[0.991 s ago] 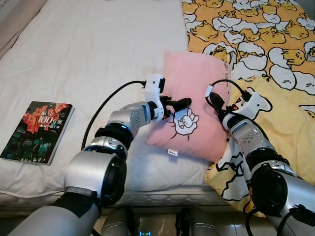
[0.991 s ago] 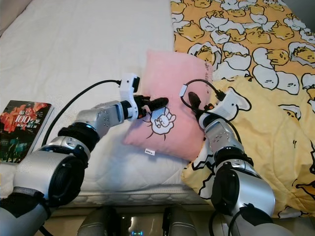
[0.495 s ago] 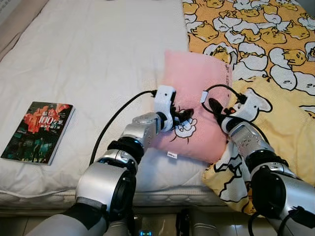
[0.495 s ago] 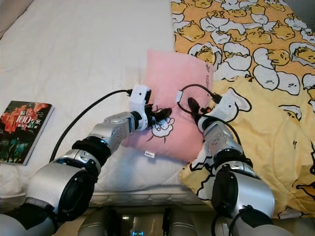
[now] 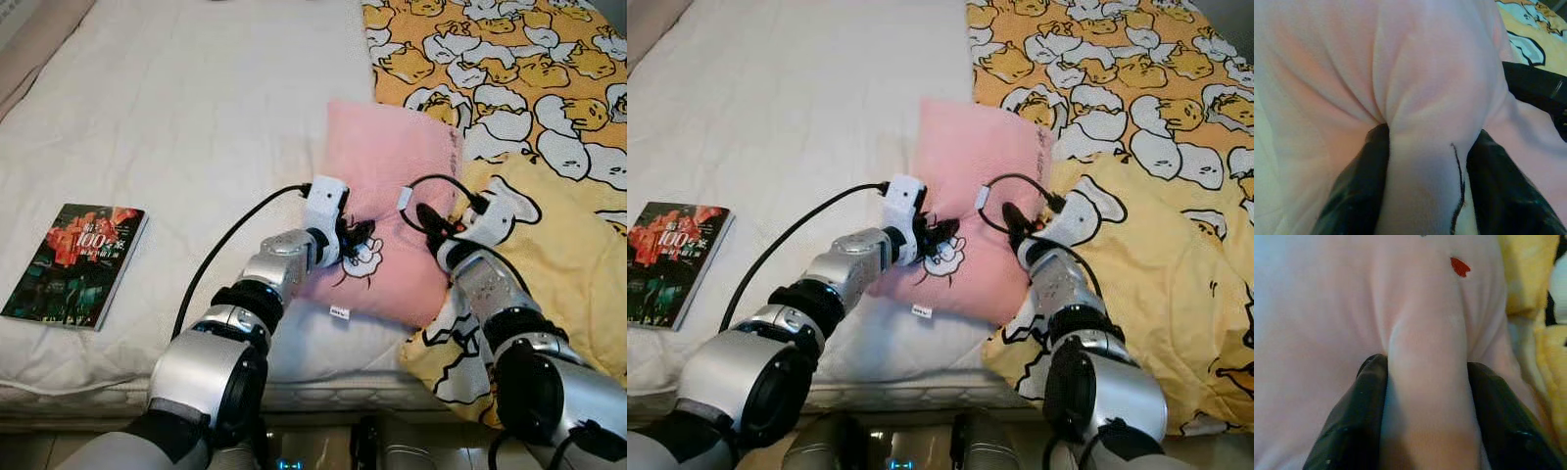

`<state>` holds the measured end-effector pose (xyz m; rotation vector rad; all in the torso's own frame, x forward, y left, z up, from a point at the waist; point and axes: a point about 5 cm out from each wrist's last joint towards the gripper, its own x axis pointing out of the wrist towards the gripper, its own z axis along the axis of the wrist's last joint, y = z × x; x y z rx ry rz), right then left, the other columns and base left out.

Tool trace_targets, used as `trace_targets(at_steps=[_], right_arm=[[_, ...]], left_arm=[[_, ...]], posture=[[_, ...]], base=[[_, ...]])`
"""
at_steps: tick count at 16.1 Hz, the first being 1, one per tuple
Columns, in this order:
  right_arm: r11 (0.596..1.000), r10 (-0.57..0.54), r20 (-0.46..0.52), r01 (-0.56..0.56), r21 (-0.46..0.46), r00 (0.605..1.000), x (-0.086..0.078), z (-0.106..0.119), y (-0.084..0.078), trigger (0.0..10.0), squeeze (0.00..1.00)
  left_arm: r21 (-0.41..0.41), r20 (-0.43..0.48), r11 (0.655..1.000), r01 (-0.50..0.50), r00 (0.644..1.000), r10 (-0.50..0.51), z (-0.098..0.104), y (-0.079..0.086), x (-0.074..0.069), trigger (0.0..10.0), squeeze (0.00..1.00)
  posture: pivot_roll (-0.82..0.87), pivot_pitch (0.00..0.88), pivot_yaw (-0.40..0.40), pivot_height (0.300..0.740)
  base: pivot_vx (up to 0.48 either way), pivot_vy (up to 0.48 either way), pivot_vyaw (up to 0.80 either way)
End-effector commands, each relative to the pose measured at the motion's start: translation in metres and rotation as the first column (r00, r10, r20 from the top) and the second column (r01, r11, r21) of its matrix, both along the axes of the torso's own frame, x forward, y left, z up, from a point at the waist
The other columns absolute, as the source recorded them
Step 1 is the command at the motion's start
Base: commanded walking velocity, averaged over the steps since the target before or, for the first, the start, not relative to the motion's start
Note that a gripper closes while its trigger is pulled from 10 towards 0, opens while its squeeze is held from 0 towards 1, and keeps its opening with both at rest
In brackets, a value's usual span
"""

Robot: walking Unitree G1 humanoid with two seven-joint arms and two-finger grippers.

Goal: Clean up the room

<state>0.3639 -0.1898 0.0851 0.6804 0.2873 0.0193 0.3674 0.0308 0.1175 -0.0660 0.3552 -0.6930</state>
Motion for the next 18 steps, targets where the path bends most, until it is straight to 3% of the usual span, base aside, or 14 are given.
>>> trace_targets(at_steps=[1,4,6,7,8,12,14,15,16,18], right_arm=[[1.000,0.016,-0.122,-0.014,0.017,0.992,-0.016,-0.028,0.005,0.0,0.00],[0.999,0.041,-0.086,-0.038,0.034,0.995,-0.020,-0.032,0.011,0.0,0.00],[0.997,0.047,-0.117,-0.053,-0.051,0.992,-0.024,-0.039,0.009,0.0,0.00],[0.992,0.060,-0.099,-0.070,-0.101,0.993,-0.022,-0.036,0.010,0.0,0.00],[0.975,0.048,-0.037,-0.055,-0.213,0.998,-0.015,-0.023,0.008,0.0,0.00],[0.973,0.019,0.006,-0.017,-0.231,1.000,-0.012,-0.016,0.002,0.0,0.00],[0.973,-0.054,0.088,0.073,-0.221,0.995,-0.002,0.005,-0.004,0.0,0.00],[0.958,-0.011,0.273,0.088,-0.272,0.962,0.010,0.048,0.003,0.0,0.00],[0.951,0.014,0.358,0.098,-0.294,0.933,0.013,0.069,0.006,0.0,0.00],[0.936,0.057,0.453,0.110,-0.334,0.890,0.011,0.093,0.010,0.0,0.00]], left_arm=[[0.028,-0.025,1.000,0.011,1.000,-0.011,-0.010,0.001,-0.005,0.0,0.00],[0.046,0.020,0.999,-0.002,1.000,0.001,-0.006,0.007,-0.001,0.0,0.00],[0.085,0.065,0.996,-0.032,0.997,0.027,-0.005,0.012,0.001,0.0,0.00],[0.085,0.077,0.995,-0.044,0.996,0.037,-0.004,0.014,0.002,0.0,0.00],[0.084,0.113,0.993,-0.078,0.991,0.068,0.001,0.020,0.006,0.0,0.00],[0.107,0.217,0.987,-0.119,0.972,0.094,0.014,0.029,0.012,0.0,0.00],[0.148,0.304,0.983,-0.106,0.951,0.057,0.032,0.031,0.019,0.0,0.00],[0.137,0.415,0.981,-0.136,0.907,0.068,0.069,0.036,0.029,0.0,0.00],[0.096,0.457,0.981,-0.171,0.883,0.109,0.088,0.043,0.034,0.0,0.00],[0.057,0.517,0.978,-0.202,0.843,0.144,0.107,0.051,0.036,0.0,0.00]], posture=[[-0.09,0.146,-0.026,0.697],[-0.08,0.118,-0.025,0.697],[-0.08,0.105,-0.033,0.697],[-0.08,0.105,-0.035,0.697],[-0.08,0.098,-0.036,0.697],[-0.09,0.071,-0.027,0.697],[-0.09,0.059,-0.014,0.697],[-0.08,0.043,-0.007,0.697],[-0.08,0.034,-0.007,0.697],[-0.08,0.019,-0.005,0.697]], base=[[0.000,0.000,0.00],[0.000,0.000,0.00],[0.000,0.000,0.00],[0.000,0.000,0.00],[0.000,0.000,0.00],[0.000,0.000,0.00],[0.000,0.000,0.00],[0.000,0.000,0.00],[0.000,0.000,0.00],[0.000,0.000,0.00]])
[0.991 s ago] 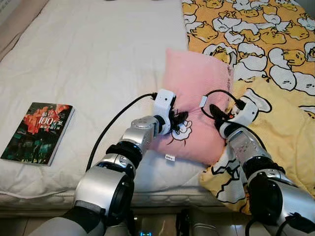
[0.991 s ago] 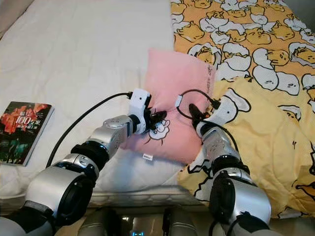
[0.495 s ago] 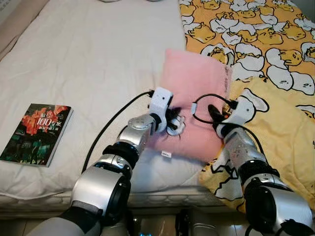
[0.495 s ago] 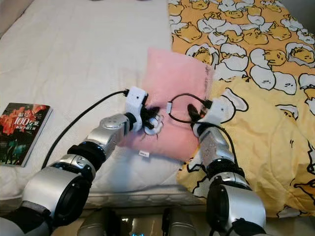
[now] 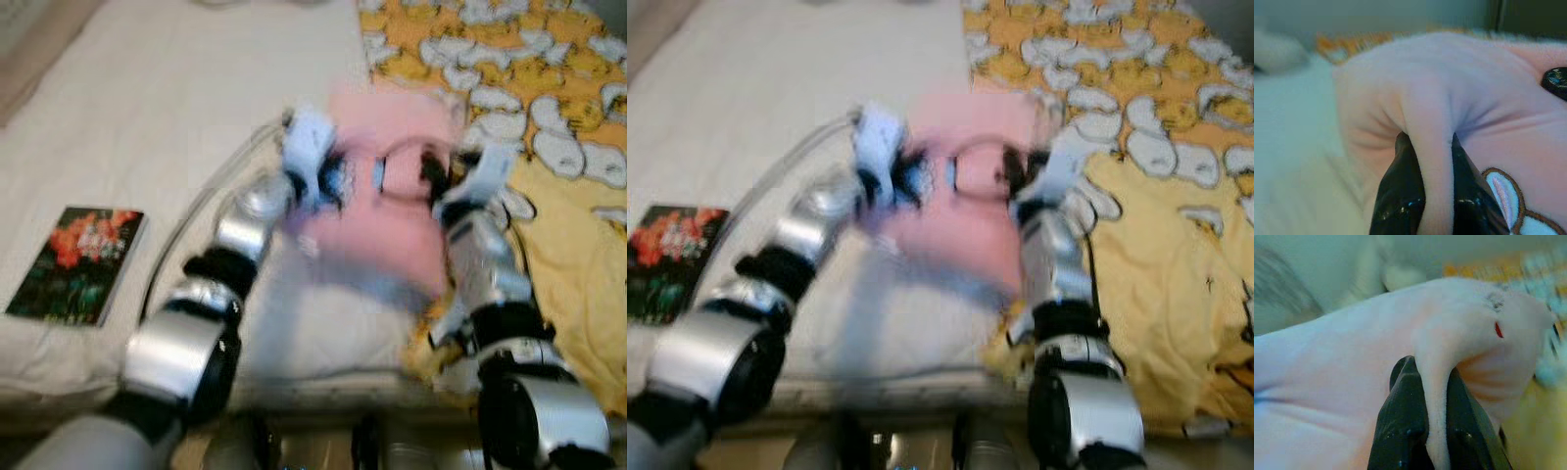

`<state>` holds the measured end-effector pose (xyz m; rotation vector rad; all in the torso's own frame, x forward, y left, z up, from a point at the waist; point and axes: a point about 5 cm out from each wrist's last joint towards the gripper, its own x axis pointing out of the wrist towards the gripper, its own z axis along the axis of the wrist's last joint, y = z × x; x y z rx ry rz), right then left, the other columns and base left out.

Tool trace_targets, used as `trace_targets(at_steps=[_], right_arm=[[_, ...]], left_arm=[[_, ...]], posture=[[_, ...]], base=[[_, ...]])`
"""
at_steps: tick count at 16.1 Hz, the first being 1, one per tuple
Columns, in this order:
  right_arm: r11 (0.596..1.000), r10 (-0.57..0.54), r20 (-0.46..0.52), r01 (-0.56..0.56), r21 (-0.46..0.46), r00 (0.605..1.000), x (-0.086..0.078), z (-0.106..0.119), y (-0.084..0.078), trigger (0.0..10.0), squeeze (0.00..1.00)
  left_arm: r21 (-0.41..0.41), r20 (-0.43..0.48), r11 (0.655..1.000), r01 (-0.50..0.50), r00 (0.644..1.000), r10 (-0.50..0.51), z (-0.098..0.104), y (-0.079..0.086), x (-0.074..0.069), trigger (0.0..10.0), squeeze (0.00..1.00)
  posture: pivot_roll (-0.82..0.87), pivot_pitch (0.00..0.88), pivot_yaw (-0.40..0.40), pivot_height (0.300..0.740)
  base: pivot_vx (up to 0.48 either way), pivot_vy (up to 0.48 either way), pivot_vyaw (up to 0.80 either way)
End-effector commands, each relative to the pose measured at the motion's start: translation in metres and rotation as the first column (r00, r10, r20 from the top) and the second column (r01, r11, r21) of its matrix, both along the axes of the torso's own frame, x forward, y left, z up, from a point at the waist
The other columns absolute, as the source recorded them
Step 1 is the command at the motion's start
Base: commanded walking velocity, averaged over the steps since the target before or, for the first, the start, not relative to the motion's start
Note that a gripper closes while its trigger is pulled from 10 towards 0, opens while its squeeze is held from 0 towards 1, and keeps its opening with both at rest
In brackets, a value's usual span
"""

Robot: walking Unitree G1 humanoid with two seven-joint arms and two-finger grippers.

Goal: Clean up the room

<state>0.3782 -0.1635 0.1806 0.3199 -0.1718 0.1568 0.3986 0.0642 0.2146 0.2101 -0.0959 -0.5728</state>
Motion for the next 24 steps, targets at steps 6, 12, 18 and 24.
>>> trace_targets(at_steps=[6,12,18,24], right_arm=[[0.981,-0.086,-0.050,0.076,-0.180,0.995,-0.018,-0.021,-0.021,10.0,0.00],[0.973,-0.101,-0.088,0.080,-0.216,0.991,-0.020,-0.035,-0.021,10.0,0.00],[0.967,-0.056,-0.070,0.036,-0.254,0.996,-0.015,-0.030,-0.016,10.0,0.00],[0.964,-0.023,-0.087,0.000,-0.264,0.996,-0.015,-0.034,-0.010,10.0,0.00]], left_arm=[[-0.107,0.070,0.982,-0.154,0.984,0.162,0.005,0.017,-0.007,10.0,0.00],[-0.107,0.045,0.970,-0.218,0.974,0.224,-0.011,0.013,-0.014,10.0,0.00],[-0.124,0.053,0.965,-0.232,0.969,0.240,-0.007,0.003,-0.017,10.0,0.00],[-0.066,0.068,0.968,-0.241,0.967,0.245,-0.011,0.002,-0.016,10.0,0.00]], posture=[[-0.07,0.000,-0.016,0.697],[-0.06,0.004,-0.016,0.697],[-0.06,0.000,-0.015,0.697],[-0.06,0.000,-0.024,0.722]], base=[[0.000,0.000,0.00],[0.000,0.480,0.34],[0.000,0.480,0.56],[0.000,0.384,0.40]])
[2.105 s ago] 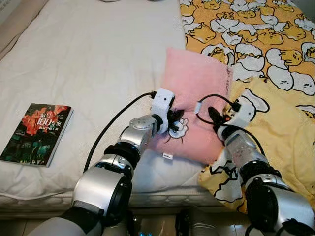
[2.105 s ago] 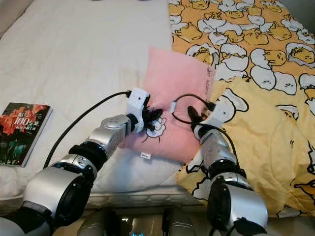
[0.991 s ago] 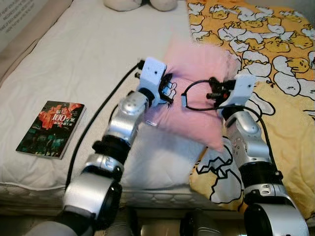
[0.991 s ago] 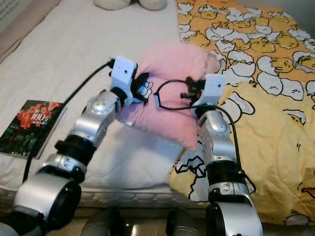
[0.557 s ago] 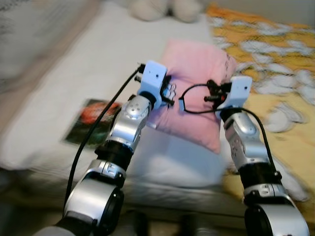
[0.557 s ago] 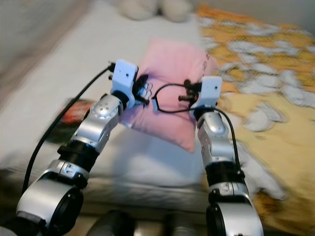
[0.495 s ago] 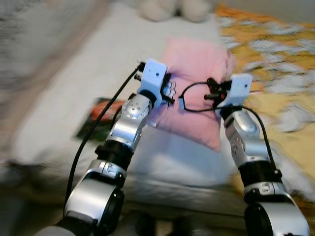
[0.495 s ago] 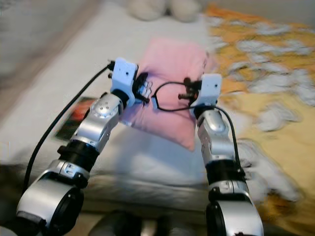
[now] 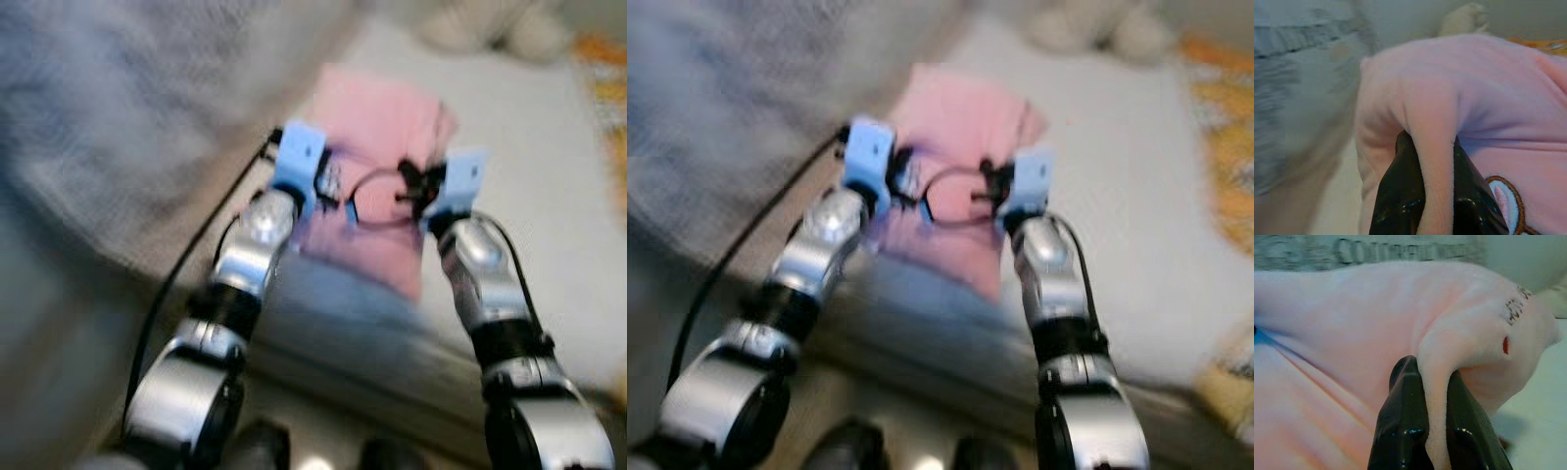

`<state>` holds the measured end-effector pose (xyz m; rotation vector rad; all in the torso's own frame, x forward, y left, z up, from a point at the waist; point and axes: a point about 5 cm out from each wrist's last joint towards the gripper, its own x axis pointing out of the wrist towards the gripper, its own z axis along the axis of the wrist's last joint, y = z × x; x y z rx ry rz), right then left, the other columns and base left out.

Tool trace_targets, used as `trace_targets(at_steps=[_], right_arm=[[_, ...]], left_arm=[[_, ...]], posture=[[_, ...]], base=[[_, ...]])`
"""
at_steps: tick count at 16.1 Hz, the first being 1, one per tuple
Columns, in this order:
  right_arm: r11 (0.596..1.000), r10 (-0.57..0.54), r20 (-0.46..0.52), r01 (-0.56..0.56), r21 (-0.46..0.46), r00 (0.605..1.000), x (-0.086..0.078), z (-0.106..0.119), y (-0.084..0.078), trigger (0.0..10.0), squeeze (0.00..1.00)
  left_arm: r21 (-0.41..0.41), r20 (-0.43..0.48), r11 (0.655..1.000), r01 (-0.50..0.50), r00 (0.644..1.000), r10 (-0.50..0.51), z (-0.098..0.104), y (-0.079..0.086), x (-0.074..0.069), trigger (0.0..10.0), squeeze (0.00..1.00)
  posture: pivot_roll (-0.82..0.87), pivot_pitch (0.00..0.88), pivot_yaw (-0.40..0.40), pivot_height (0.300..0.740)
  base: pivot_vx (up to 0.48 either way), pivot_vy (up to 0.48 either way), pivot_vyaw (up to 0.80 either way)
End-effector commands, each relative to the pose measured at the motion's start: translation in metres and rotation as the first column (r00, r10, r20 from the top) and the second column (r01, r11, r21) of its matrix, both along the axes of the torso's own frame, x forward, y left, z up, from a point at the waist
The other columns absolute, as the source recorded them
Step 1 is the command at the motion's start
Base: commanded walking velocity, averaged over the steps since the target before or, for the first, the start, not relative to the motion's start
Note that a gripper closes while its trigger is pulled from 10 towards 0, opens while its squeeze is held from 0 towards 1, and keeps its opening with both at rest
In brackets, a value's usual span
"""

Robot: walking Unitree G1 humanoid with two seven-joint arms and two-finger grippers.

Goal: Clean up the room

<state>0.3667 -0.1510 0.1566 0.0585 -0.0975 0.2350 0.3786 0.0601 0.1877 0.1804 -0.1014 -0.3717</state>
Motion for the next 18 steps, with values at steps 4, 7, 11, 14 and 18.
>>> trace_targets(at_steps=[4,7,11,14,18], right_arm=[[0.995,-0.096,-0.043,0.097,0.009,0.994,-0.007,-0.015,-0.024,10.0,0.00],[0.996,-0.088,-0.052,0.088,0.005,0.995,-0.010,-0.020,-0.020,10.0,0.00],[0.998,-0.069,-0.057,0.069,-0.005,0.996,-0.011,-0.022,-0.015,10.0,0.00],[0.998,-0.061,-0.063,0.061,-0.003,0.996,-0.011,-0.023,-0.013,10.0,0.00],[0.999,-0.044,-0.083,0.043,-0.010,0.996,-0.014,-0.027,-0.011,10.0,0.00]], left_arm=[[0.019,0.082,0.999,-0.043,0.996,0.041,0.019,0.010,0.006,10.0,0.00],[0.026,0.080,0.999,-0.040,0.996,0.038,0.017,0.012,0.006,10.0,0.00],[-0.009,0.040,0.998,-0.068,0.997,0.068,0.012,0.015,0.007,10.0,0.00],[0.001,0.041,0.995,-0.099,0.994,0.099,0.012,0.018,0.009,10.0,0.00],[0.001,0.033,0.992,-0.128,0.991,0.128,0.012,0.022,0.012,10.0,0.00]], posture=[[-0.07,0.001,-0.021,0.722],[-0.07,0.011,-0.025,0.722],[-0.07,0.020,-0.028,0.722],[-0.08,0.024,-0.025,0.722],[-0.08,0.031,-0.029,0.722]], base=[[0.326,0.000,0.00],[0.469,0.000,0.00],[0.467,0.000,0.00],[0.445,0.000,0.00],[0.443,0.000,0.00]])
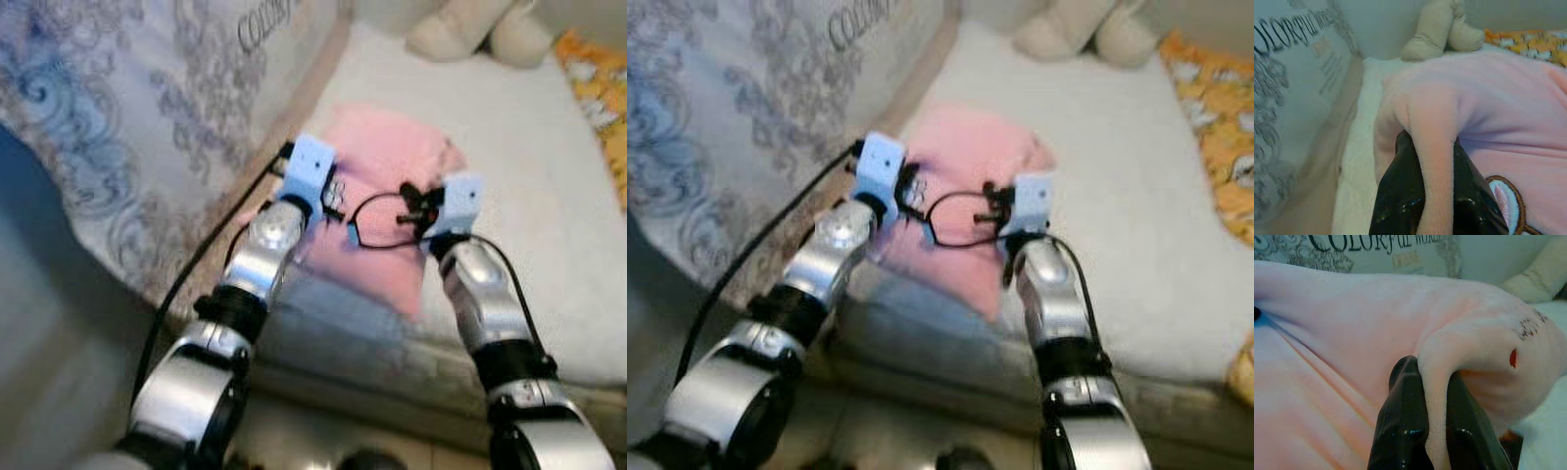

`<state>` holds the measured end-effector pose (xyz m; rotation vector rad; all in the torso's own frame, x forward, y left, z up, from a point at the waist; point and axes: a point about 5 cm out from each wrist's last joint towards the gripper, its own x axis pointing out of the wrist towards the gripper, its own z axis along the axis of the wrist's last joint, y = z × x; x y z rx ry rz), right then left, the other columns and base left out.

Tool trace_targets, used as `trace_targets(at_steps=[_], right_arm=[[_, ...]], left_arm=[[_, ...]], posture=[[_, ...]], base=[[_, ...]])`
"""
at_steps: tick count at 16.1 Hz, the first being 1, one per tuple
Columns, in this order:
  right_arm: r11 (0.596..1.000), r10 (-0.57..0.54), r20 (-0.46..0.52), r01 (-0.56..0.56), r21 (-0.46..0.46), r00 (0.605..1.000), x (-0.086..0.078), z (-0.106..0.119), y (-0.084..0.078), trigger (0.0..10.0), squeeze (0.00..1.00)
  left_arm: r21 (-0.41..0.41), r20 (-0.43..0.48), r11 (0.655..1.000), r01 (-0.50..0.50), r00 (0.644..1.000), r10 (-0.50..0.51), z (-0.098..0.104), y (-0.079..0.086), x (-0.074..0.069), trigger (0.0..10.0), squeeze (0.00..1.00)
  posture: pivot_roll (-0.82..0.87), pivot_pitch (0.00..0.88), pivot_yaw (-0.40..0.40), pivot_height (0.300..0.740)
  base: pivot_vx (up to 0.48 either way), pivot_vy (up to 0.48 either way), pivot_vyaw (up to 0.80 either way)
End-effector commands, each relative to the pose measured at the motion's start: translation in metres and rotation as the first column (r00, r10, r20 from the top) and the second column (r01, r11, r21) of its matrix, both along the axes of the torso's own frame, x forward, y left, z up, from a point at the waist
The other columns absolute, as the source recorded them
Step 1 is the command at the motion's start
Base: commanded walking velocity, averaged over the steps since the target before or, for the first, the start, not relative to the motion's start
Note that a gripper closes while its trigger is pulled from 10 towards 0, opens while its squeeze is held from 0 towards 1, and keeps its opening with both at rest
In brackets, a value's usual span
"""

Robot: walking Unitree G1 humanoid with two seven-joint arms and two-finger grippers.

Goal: Clean up the room

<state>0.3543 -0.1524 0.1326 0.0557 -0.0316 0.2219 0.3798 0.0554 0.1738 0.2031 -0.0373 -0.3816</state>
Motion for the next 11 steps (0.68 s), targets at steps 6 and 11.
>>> trace_targets(at_steps=[6,11], right_arm=[[0.995,0.036,-0.048,-0.041,-0.092,0.998,0.006,-0.002,-0.003,10.0,0.00],[0.939,0.062,-0.120,-0.098,-0.329,0.991,0.026,0.004,-0.017,10.0,0.00]], left_arm=[[-0.054,0.065,0.982,-0.184,0.980,0.187,0.027,0.030,0.018,10.0,0.00],[-0.111,-0.063,0.956,-0.272,0.962,0.266,0.009,0.023,0.023,10.0,0.00]], posture=[[-0.08,0.050,-0.030,0.722],[-0.07,0.109,-0.042,0.722]], base=[[0.443,0.000,0.00],[0.180,0.000,0.00]])
